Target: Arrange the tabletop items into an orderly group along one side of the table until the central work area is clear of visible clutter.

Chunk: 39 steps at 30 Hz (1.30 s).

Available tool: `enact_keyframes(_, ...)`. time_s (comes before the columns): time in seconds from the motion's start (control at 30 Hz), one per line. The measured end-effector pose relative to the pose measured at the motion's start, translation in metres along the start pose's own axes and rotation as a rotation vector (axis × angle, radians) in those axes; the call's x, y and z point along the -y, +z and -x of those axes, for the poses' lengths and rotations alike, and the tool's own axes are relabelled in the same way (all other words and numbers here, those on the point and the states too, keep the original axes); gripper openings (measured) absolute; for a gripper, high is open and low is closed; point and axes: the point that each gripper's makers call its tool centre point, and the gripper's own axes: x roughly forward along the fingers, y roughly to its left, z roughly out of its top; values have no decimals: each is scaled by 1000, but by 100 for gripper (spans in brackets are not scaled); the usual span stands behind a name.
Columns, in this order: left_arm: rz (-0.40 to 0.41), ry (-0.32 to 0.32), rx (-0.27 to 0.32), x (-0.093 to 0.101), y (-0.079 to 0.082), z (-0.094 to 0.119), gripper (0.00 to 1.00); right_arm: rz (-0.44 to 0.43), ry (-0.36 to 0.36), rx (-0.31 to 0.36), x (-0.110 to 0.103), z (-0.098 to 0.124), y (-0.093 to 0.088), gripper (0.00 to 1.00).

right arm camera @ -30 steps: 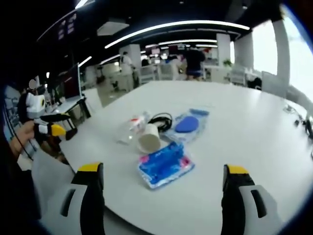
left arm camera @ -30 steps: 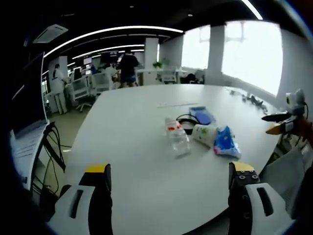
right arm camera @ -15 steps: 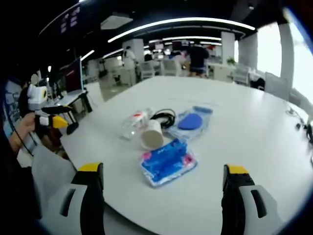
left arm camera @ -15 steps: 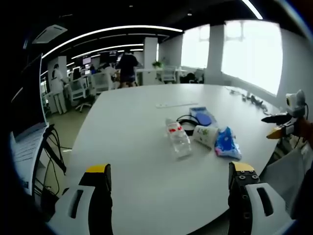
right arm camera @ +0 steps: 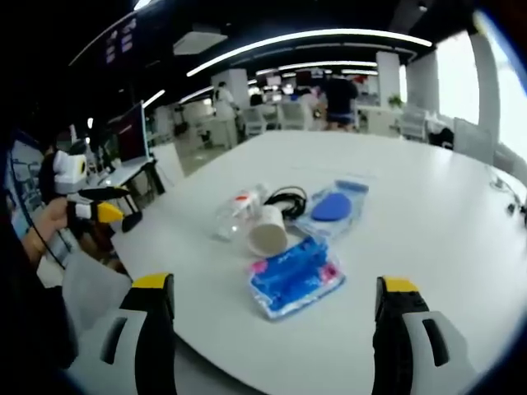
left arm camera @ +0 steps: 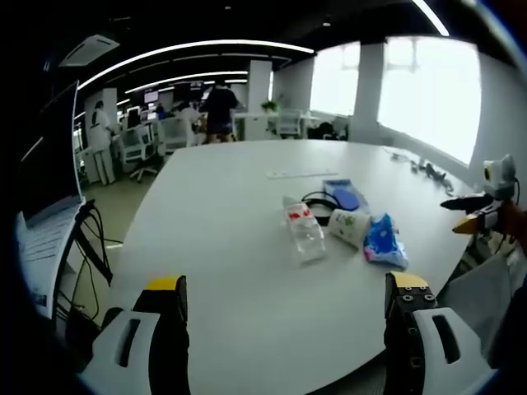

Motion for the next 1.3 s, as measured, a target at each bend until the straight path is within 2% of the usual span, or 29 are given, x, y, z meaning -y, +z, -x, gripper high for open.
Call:
enact_keyframes(0.17,13,-5,-3,-3,0,1,100,6,-4,9,0,-1,4,100)
enact_keyframes(0.47,28,-10,-2,-4,6,0,99,50,14,-43,-7,-6,-6,100)
enact_keyframes(0.63,59,-25,19,-2,12,-1,98,69,15,-40,-7,-6,-6,100)
enact_keyframes(0.83,25,-13,-8,-5,12,-3,97,62,23,-22,-7,-4,-1,100)
enact_keyframes(1.0,21,-22,-7,-3,19,-6,96,54,20,-12,-3,-3,3,100)
enact_keyframes(1.3,-32,-43,-44,1,27,-23,94,62,33,3,-1,-6,9,100)
